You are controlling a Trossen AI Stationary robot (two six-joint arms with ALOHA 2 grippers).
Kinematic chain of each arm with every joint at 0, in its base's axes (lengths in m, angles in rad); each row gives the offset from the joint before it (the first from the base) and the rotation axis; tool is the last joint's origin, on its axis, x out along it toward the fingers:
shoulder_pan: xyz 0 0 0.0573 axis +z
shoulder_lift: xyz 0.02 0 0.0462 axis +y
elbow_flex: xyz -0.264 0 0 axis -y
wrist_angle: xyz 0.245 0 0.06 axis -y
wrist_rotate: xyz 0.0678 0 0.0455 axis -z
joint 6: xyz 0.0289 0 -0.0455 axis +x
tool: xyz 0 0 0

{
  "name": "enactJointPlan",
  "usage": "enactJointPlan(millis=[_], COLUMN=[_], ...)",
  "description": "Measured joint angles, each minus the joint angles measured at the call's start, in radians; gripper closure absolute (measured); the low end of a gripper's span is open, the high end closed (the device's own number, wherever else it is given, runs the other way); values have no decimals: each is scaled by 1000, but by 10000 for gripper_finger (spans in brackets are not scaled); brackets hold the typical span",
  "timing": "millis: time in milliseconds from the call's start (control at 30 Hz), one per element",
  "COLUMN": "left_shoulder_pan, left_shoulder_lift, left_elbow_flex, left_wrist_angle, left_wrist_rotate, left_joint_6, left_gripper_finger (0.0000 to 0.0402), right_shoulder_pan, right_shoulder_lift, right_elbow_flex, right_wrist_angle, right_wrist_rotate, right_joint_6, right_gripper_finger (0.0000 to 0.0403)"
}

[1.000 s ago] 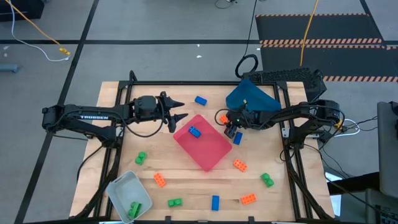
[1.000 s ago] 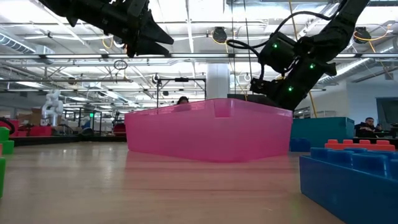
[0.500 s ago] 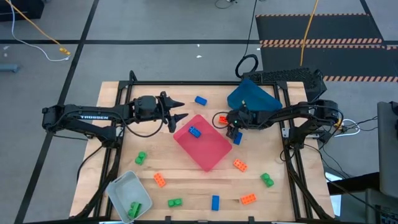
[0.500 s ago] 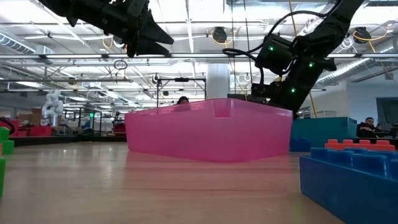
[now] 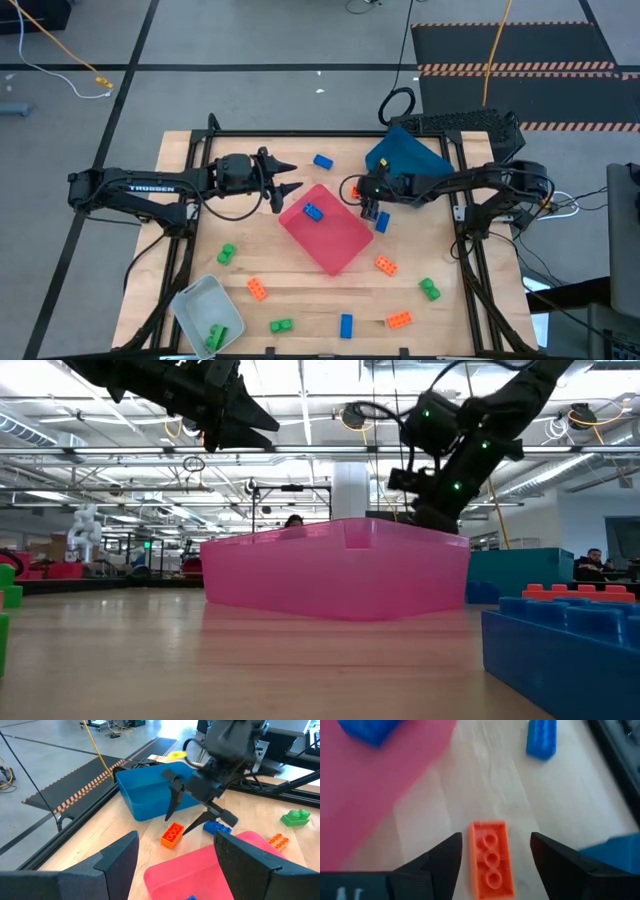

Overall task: Sort & place blocks by color
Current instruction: Put the orange game piece into the blue bin

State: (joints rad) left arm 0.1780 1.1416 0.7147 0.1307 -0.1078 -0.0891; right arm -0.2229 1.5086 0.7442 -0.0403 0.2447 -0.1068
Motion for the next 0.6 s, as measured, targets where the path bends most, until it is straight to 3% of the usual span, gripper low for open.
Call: enactJointPlan(millis=[233,600], left_shoulder_pan=[0,0], left_shoulder_lift=[0,0], left_elbow_flex=[0,0], left_wrist_angle=[2,2], left_wrist_rotate=[0,0], left_joint_6=[-3,1], left_gripper_finger=[144,144], right_shoulder_pan=[-58,-84], right_shoulder_lift=[40,135], right_elbow_flex=[-1,2], right_wrist_angle=[-6,-2], right_wrist_rotate=[-143,-145], right_joint_6=[-2,-33], right_gripper_finger=[177,177])
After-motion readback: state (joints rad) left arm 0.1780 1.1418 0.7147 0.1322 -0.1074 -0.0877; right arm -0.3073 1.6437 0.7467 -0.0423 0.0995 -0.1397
